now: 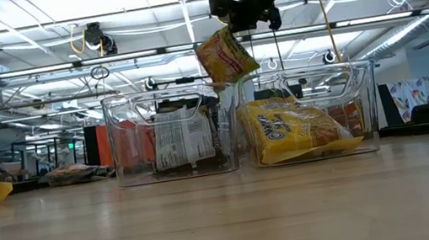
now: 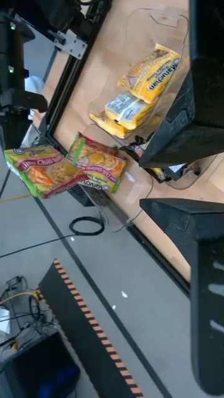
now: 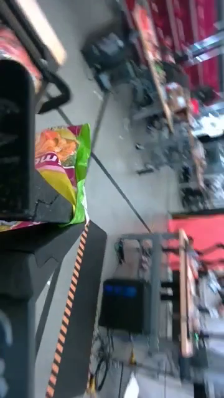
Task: Sort Maruchan noodles
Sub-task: Put the green noodle pack into the top transparent bin
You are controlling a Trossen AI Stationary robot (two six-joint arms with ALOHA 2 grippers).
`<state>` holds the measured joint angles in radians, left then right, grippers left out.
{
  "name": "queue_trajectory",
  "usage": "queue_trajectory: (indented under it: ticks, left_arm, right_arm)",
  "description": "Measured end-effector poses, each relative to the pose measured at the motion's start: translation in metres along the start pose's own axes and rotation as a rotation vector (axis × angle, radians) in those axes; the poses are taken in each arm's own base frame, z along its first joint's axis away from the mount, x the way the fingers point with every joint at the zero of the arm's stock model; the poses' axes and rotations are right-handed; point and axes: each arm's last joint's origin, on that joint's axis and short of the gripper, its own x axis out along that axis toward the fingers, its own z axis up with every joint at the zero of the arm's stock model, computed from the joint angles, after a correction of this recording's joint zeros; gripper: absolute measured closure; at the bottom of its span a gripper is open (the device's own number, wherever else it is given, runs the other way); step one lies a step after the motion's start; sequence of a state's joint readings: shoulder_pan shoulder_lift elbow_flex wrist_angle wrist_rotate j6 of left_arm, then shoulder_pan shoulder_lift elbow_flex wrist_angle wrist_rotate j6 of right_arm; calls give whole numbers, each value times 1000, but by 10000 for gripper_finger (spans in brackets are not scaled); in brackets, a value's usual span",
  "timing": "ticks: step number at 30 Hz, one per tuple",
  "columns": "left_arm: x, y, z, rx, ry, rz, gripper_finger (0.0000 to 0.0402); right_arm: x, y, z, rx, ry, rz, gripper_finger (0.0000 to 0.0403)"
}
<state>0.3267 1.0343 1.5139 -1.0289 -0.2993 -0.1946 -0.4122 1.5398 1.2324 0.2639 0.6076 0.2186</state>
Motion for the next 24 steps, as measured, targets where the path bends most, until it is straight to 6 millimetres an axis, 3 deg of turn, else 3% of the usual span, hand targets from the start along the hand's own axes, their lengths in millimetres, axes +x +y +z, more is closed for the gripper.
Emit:
queue_trajectory:
  ticks: [6, 14, 19, 24]
  left_arm:
    - [-11, 5, -5, 27, 9, 2, 306]
    - [-14, 7, -11, 87, 55, 9, 306]
    - [-15, 8, -17, 133, 109, 16, 306]
    - [-15, 9, -20, 160, 148, 20, 306]
  right_arm:
    - [-4, 19, -7, 109, -102, -133, 403]
    - [9, 45, -42, 351, -166, -145, 403]
    - [18, 51, -61, 529, -173, -129, 403]
    - [24, 53, -76, 601, -157, -133, 403]
